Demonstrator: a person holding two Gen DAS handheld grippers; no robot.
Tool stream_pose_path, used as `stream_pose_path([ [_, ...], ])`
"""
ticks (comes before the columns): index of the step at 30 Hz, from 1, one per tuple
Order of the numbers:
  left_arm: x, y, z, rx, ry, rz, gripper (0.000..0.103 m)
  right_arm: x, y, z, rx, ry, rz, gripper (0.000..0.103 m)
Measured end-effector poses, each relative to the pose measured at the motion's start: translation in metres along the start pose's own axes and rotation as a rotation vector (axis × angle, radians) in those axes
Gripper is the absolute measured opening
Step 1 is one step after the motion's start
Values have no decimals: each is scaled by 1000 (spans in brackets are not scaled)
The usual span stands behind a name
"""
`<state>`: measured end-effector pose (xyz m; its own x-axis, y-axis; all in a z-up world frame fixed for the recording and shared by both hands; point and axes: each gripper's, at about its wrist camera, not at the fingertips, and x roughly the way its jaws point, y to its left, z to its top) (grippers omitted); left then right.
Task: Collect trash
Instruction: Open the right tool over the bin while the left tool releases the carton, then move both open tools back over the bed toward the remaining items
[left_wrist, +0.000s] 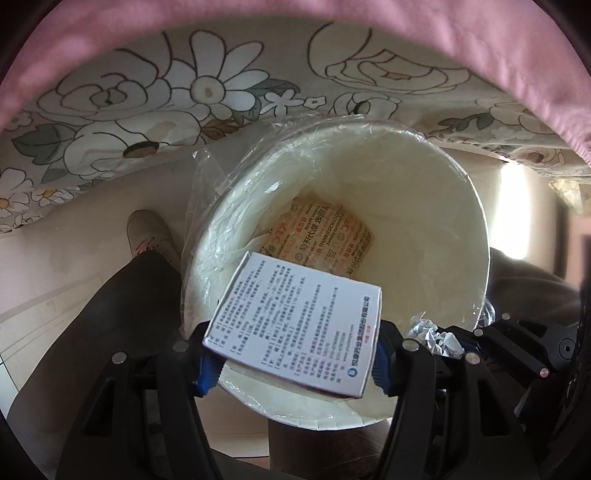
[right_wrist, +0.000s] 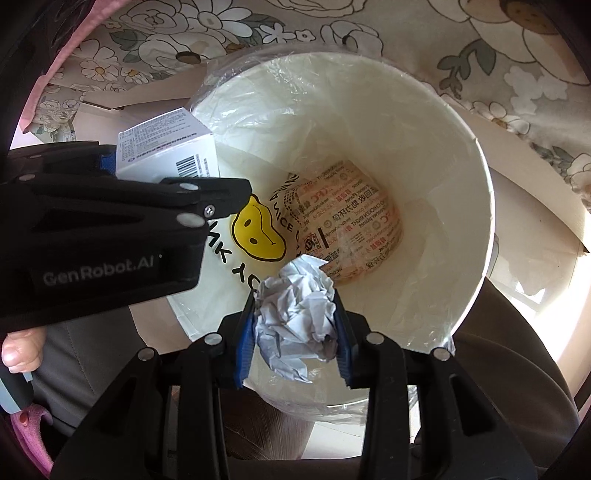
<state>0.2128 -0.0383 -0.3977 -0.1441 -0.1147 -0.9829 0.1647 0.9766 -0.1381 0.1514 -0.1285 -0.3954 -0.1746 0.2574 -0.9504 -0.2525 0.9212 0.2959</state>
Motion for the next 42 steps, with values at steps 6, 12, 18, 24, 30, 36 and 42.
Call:
stream_pose_path([
  [6, 18, 5, 5, -21, 34, 2, 66, 13, -2, 7, 4, 14, -12, 42],
  [12, 28, 8, 5, -26, 53, -1, 72, 28, -9, 11, 3, 25, -38, 50],
  [18, 29, 9, 3, -17, 50, 6, 73, 31, -19, 9, 2, 16, -41, 51],
  [24, 12, 9, -2, -11, 31, 11, 73, 20, -15, 9, -3, -4, -49, 51],
  [30, -12, 7, -10, 2, -9, 13, 73, -1, -7, 1, -14, -39, -61, 51],
  [36, -41, 6, -19, 18, -68, 19, 73, -33, -1, -10, -28, -90, -81, 51],
  [42, -83, 3, -30, 30, -143, 15, 73, -72, 5, -22, -48, -161, -105, 51],
])
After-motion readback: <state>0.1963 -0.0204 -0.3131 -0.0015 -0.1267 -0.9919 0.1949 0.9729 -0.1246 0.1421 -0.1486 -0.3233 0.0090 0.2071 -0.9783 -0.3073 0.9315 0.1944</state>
